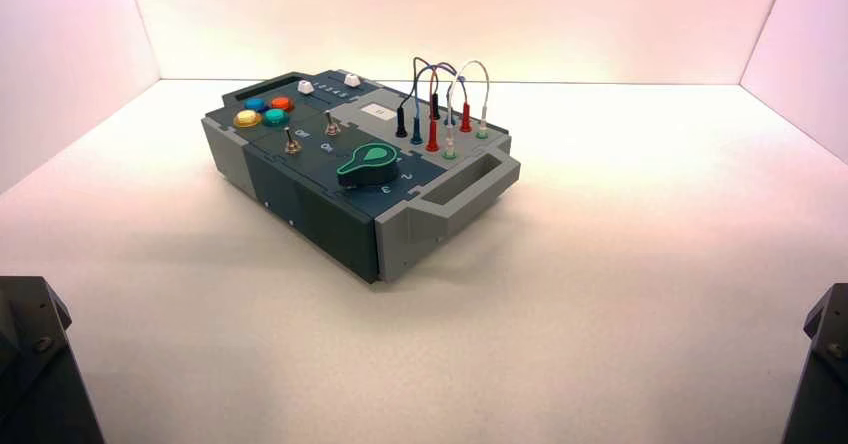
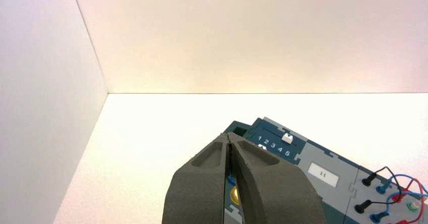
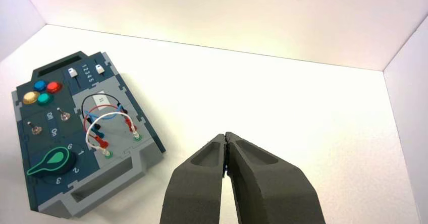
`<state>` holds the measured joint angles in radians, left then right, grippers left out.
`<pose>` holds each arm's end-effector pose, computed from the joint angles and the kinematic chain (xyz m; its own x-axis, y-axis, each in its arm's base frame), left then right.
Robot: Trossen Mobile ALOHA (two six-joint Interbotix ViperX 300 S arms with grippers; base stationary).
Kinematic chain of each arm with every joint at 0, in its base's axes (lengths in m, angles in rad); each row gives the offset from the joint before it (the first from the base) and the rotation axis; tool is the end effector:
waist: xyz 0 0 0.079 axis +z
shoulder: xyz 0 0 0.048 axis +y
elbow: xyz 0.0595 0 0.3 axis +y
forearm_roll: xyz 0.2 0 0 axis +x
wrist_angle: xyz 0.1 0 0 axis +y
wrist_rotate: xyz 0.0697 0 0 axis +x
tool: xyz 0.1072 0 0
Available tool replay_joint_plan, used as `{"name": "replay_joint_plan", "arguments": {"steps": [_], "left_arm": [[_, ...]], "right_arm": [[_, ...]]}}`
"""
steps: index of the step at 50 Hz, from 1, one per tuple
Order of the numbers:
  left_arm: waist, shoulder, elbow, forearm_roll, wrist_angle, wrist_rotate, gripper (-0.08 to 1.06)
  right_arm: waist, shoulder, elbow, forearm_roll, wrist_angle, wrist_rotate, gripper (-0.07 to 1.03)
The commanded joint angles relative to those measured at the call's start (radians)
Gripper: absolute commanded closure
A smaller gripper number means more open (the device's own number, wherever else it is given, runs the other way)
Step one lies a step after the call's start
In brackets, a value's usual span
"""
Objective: Flip the top switch on with the right gripper.
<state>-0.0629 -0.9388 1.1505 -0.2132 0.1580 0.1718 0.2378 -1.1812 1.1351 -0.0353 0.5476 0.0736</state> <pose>0.2506 -0.0217 0.2259 0.9292 -0.0919 -0.3579 0.0799 0.9956 -0.0482 0.1950 0.0439 0.2248 0.8565 0.1887 -0.4804 -0.1994 0.9795 0.0293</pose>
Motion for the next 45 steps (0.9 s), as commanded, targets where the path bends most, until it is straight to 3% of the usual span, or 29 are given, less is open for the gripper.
{"name": "replay_joint_plan", "arguments": {"steps": [1,21,29,35,45], "left_arm": [[-0.003,0.002,-0.028,0.003,-0.006,0.002,1.01],[-0.002,0.052,-0.041,0.003,-0.003,0.002,1.01],[-0.002,0.253,-0.146,0.012,0.064,0.006,1.01],[-0.002,0.442,-0.267,0.018,0.117,0.012,1.01],[-0.002,0.726,-0.462,0.02,0.156,0.015,1.01]], "right_arm": [[0.005,0.012,-0.025,0.003,-0.005,0.0,0.98],[0.021,0.012,-0.025,0.009,-0.005,-0.002,0.98],[0.115,0.018,-0.026,0.011,0.0,-0.002,0.98],[0.189,0.02,-0.026,0.011,0.008,-0.002,0.98],[0.206,0.021,-0.037,0.023,0.04,0.002,0.98]]}}
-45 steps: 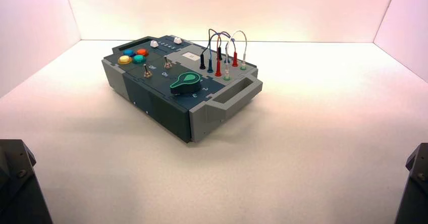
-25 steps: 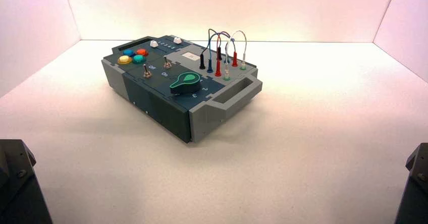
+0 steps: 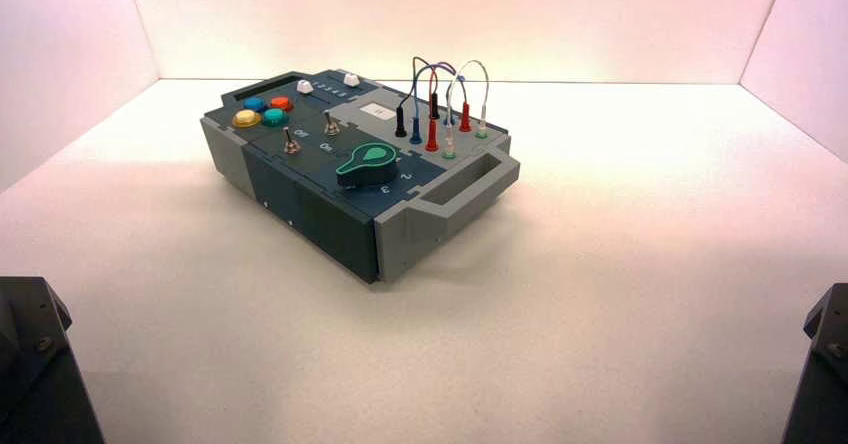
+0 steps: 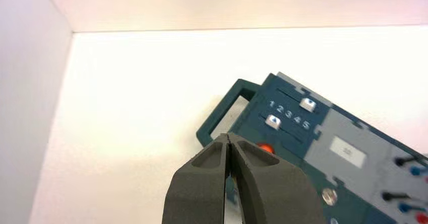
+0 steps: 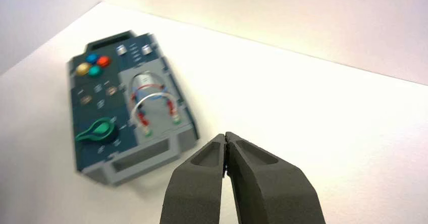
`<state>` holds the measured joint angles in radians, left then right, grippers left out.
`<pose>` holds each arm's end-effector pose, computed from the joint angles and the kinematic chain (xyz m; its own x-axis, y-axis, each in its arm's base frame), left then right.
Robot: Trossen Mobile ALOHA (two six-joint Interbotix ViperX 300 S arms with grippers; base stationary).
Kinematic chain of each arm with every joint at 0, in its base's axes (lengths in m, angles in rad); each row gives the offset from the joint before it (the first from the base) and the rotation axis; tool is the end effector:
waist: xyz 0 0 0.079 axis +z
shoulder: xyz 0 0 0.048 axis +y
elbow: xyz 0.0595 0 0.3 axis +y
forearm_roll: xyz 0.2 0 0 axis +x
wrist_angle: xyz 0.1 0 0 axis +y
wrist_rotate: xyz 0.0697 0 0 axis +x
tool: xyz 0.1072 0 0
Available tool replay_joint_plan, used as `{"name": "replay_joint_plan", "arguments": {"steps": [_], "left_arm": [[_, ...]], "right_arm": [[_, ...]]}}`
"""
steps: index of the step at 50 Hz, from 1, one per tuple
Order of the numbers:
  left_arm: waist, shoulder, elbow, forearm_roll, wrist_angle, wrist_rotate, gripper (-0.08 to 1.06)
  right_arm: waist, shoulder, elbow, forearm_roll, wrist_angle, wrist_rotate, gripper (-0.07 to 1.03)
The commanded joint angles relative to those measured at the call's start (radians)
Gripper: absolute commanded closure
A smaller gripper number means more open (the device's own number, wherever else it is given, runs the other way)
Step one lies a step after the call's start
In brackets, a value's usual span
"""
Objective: Flip the top switch on with the right gripper.
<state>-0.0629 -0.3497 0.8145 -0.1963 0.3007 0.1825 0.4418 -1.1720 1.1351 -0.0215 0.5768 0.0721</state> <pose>0.3480 -0.0322 0.1731 0.7185 -0.1031 -0.6878 0.1010 0.9939 -0.0436 0.1800 0.0829 0.2185 0.7804 0.3561 -0.5139 -0.3927 0.9188 0.0403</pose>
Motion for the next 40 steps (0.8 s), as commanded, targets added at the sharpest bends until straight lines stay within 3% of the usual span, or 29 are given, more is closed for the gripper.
{"name": "replay_joint_plan", "arguments": {"steps": [1,18,33,40], "left_arm": [[-0.002,0.152,-0.133,0.003,0.017,0.005,1.01],[0.044,0.532,-0.377,0.017,0.058,0.031,1.01],[0.071,0.727,-0.499,0.017,0.057,0.089,1.01],[0.067,0.775,-0.534,0.017,0.063,0.094,1.01]], "right_arm": [[0.0,0.011,-0.038,0.012,0.015,0.002,0.98],[0.002,0.006,-0.083,0.063,0.069,0.002,0.98],[0.002,0.009,-0.077,0.071,0.072,0.003,0.98],[0.002,0.014,-0.071,0.071,0.074,0.006,0.98]]}}
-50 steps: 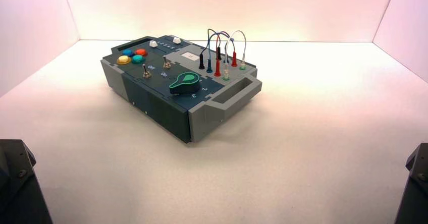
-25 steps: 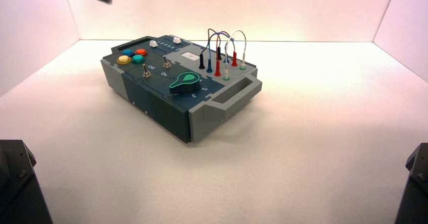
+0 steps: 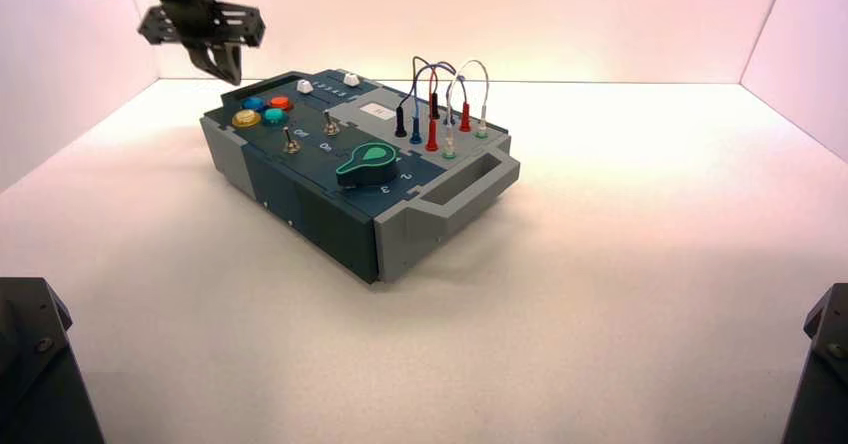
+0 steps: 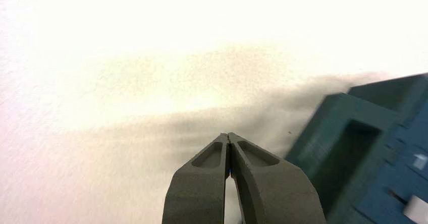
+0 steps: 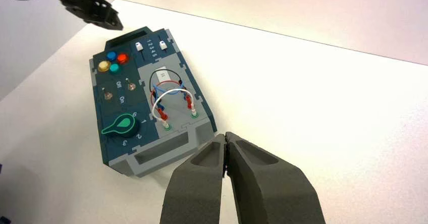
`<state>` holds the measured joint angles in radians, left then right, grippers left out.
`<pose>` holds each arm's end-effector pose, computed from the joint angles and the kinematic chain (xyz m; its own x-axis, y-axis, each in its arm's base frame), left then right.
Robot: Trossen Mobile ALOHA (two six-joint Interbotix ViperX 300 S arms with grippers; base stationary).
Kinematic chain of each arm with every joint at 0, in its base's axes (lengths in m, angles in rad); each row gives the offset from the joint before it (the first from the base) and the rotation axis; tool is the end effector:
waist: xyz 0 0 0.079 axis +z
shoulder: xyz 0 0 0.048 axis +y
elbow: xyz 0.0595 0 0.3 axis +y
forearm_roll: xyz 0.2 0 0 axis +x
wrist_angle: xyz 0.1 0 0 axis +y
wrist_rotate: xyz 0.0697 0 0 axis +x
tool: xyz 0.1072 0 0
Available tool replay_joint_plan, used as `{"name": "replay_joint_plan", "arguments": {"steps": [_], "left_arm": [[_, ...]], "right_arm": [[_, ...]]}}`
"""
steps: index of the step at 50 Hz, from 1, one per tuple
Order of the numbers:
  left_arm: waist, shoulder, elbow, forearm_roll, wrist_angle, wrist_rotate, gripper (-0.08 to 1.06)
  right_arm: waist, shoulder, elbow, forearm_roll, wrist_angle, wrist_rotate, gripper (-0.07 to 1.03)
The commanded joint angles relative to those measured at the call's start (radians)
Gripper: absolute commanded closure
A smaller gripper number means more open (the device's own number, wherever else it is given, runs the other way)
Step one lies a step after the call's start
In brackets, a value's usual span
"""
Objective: Flip the top switch on with the right gripper.
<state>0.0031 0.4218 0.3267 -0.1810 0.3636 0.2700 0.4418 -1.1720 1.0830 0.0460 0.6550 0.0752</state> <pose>0.4760 -0.0098 0.0143 0.4469 -0.0626 -0.8924 0.1152 0.9933 -0.0120 0.1739 0.0878 0.2302 0.7510 0.3862 -0.5356 -0.3920 0.9135 0.1090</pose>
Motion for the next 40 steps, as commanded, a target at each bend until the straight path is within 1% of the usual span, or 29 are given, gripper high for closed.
{"name": "replay_joint_plan", "arguments": {"steps": [1,7,12,22,34,38,40], "left_arm": [[0.003,0.006,-0.048,0.0,0.0,0.006,1.01],[-0.002,0.021,-0.061,0.002,0.012,0.008,1.01],[-0.006,0.02,-0.051,0.002,0.02,0.012,1.01],[-0.032,0.008,-0.006,0.0,0.032,0.048,1.01],[-0.071,-0.021,0.055,0.0,0.034,0.063,1.01],[-0.08,-0.026,0.063,0.0,0.034,0.063,1.01],[-0.095,-0.029,0.069,0.0,0.035,0.067,1.01]], "right_arm": [[0.002,0.014,-0.017,0.003,-0.005,0.003,0.98],[0.0,0.018,-0.017,0.002,-0.005,0.003,0.98],[0.002,0.026,-0.015,-0.002,-0.006,0.003,0.98],[0.002,0.052,-0.017,-0.006,-0.021,0.0,0.98],[0.002,0.075,-0.018,-0.015,-0.048,-0.002,0.98],[0.0,0.08,-0.017,-0.017,-0.057,-0.003,0.98],[0.002,0.081,-0.017,-0.018,-0.066,-0.002,0.98]]}}
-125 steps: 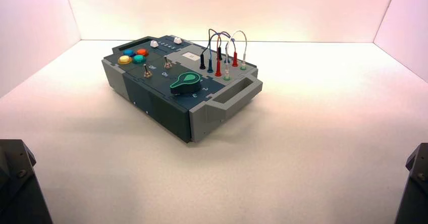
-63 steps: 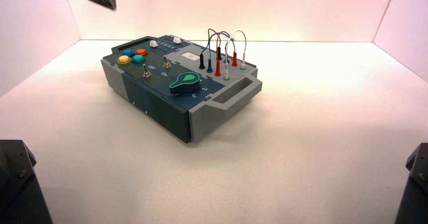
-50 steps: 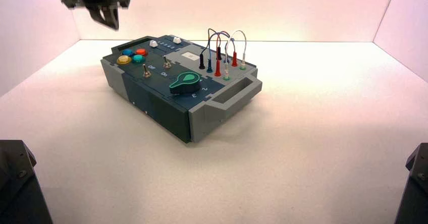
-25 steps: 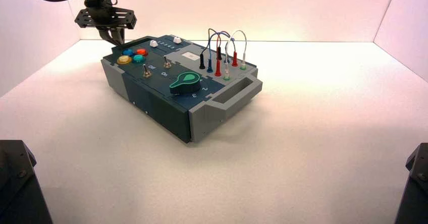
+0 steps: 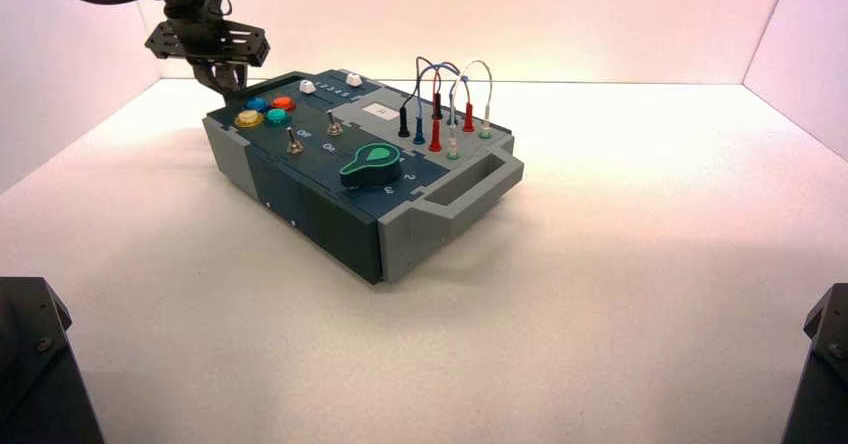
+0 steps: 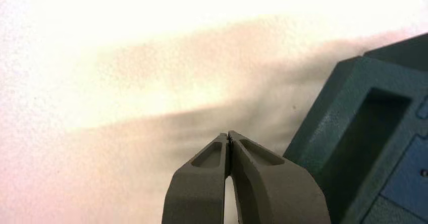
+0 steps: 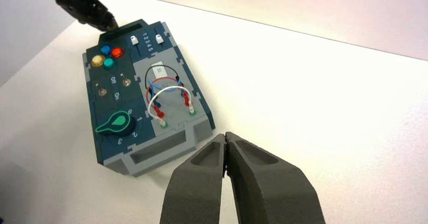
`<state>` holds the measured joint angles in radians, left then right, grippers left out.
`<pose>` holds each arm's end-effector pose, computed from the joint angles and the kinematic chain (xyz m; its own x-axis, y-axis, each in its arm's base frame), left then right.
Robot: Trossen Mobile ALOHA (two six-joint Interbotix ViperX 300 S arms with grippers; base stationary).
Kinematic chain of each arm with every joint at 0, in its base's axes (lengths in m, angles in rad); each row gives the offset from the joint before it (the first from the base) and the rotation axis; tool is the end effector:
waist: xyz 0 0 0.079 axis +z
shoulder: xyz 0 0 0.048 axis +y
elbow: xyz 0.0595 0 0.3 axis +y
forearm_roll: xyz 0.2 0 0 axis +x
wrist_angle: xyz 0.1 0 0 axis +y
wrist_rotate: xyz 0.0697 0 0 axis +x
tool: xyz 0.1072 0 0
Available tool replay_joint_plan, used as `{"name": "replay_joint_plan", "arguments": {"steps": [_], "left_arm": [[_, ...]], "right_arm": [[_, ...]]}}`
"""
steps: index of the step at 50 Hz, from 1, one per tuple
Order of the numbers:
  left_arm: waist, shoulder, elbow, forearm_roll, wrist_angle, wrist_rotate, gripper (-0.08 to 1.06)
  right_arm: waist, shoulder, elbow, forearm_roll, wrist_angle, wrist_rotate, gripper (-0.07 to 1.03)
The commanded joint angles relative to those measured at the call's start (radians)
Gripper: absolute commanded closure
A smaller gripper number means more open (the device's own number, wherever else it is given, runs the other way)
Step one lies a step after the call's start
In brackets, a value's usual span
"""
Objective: Flip the top switch on with the right gripper.
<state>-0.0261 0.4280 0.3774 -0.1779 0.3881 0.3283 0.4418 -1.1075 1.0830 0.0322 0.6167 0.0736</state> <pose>0.4520 -0.0236 -0.0048 0.3708 -0.0767 -0.9255 0.2012 0.9796 -0.0005 0.1838 0.0906 0.2230 0.7421 0.3716 -0.5579 -0.3890 0.9165 0.0931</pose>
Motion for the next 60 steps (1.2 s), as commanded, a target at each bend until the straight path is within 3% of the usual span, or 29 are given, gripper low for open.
{"name": "replay_joint_plan", "arguments": {"steps": [1,20,36,46,60], "left_arm": [[-0.071,-0.035,0.02,-0.003,0.012,0.011,1.01],[-0.146,-0.038,0.043,-0.005,0.037,0.014,1.01],[-0.181,-0.078,0.098,-0.006,0.051,0.015,1.01],[-0.192,-0.107,0.127,-0.009,0.055,0.015,1.01],[-0.192,-0.13,0.137,-0.011,0.06,0.015,1.01]], "right_arm": [[0.002,0.017,-0.015,-0.005,-0.029,0.0,0.98],[0.002,0.017,-0.009,-0.009,-0.031,-0.002,0.98],[-0.002,0.025,-0.006,-0.014,0.02,0.005,0.98],[-0.003,0.161,-0.026,0.029,0.129,0.012,0.98],[0.003,0.391,-0.112,0.179,0.229,0.005,0.98]]}}
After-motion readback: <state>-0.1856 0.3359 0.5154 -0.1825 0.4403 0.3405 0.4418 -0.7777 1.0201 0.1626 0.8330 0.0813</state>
